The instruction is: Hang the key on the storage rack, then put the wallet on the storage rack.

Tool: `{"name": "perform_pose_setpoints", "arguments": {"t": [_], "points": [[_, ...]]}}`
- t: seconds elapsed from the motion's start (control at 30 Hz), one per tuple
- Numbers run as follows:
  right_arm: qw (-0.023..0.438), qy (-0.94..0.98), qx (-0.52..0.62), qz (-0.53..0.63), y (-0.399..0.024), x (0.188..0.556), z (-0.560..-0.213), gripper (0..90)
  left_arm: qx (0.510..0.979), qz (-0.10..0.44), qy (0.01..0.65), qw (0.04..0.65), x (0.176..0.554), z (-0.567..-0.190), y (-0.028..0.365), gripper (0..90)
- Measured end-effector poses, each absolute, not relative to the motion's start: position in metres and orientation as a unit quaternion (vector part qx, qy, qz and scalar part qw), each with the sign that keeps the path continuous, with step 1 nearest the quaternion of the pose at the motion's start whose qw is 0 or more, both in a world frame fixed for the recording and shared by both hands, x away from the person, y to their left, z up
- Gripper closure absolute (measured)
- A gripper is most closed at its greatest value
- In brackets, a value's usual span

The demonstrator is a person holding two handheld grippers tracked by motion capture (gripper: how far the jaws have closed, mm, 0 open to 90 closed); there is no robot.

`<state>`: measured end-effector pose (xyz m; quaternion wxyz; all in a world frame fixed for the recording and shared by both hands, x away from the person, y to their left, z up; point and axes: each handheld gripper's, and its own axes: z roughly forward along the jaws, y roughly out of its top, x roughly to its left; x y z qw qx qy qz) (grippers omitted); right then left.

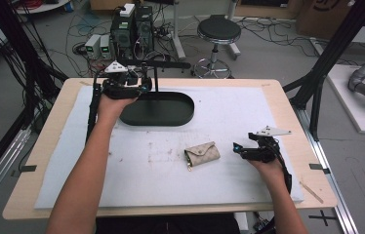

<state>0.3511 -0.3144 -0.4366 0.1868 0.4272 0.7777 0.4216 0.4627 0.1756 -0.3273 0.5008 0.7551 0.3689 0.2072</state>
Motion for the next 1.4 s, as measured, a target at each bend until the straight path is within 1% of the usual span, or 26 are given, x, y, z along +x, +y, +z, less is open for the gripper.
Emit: {"name": "perform_pose_setpoints", "arguments": {"t": [0.07,0.2,0.33,0.57,0.67,0.8,1.0,1.1,1.4], "points": [[0.188,0.778,0.425,0.422,-0.313,0.351,-0.436,17.4,0.755,0.202,0.363,0.507,0.453,-0.33,0.181,40.0],[0.189,0.778,0.426,0.422,-0.314,0.351,-0.436,17.4,0.76,0.186,0.352,0.514,0.435,-0.337,0.188,35.6],[0.187,0.775,0.43,0.424,-0.315,0.351,-0.436,17.4,0.766,0.183,0.341,0.513,0.413,-0.351,0.192,30.3],[0.189,0.776,0.427,0.423,-0.315,0.35,-0.436,17.4,0.754,0.184,0.337,0.532,0.383,-0.373,0.205,30.0],[0.189,0.776,0.429,0.423,-0.315,0.35,-0.436,17.4,0.752,0.183,0.334,0.538,0.375,-0.378,0.21,28.2],[0.188,0.777,0.43,0.42,-0.315,0.35,-0.438,17.4,0.751,0.193,0.324,0.542,0.369,-0.387,0.212,26.4],[0.188,0.778,0.43,0.418,-0.315,0.349,-0.439,17.4,0.764,0.184,0.325,0.527,0.367,-0.401,0.217,24.1],[0.191,0.78,0.429,0.413,-0.314,0.351,-0.44,17.4,0.758,0.185,0.321,0.536,0.365,-0.402,0.217,23.4],[0.195,0.778,0.428,0.417,-0.316,0.349,-0.438,17.4,0.764,0.181,0.311,0.536,0.364,-0.401,0.209,22.1]]}}
